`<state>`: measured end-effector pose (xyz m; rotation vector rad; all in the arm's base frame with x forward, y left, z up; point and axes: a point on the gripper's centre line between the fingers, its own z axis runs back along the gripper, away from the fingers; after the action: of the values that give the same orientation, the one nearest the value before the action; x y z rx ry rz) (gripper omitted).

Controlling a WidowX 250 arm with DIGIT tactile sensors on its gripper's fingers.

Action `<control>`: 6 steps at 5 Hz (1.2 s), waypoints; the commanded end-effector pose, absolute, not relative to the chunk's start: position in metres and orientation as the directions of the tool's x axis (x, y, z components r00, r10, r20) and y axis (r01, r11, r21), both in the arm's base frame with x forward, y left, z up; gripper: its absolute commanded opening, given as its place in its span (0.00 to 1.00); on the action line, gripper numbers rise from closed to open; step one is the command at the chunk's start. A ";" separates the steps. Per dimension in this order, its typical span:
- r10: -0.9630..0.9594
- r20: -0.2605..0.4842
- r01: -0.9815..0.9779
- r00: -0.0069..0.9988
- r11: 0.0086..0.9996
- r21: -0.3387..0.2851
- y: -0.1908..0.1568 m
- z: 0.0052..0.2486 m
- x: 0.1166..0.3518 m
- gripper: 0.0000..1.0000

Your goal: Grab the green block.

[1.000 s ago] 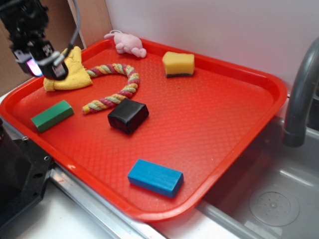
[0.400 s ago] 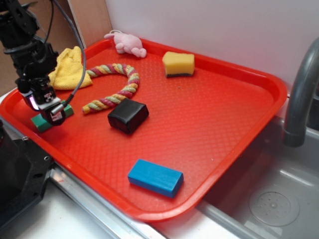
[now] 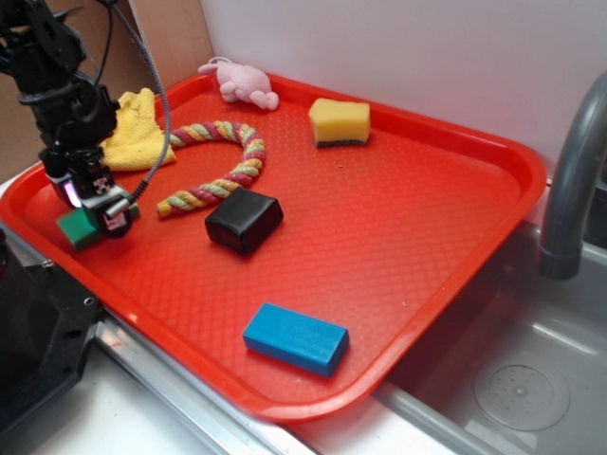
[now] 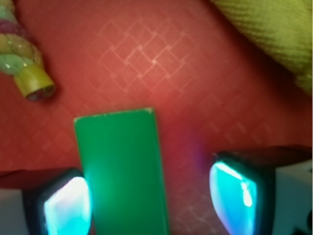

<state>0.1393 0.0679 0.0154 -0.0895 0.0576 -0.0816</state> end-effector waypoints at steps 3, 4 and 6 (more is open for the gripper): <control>-0.150 -0.060 0.145 0.987 0.986 -0.080 0.060 -0.003 0.099 0.00; -0.137 -0.037 0.134 0.990 0.988 -0.076 0.061 0.010 0.093 0.00; -0.055 0.051 0.056 0.997 0.998 -0.027 0.061 0.071 0.106 0.00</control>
<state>0.1060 0.0440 0.0639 -0.0362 -0.0404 -0.0331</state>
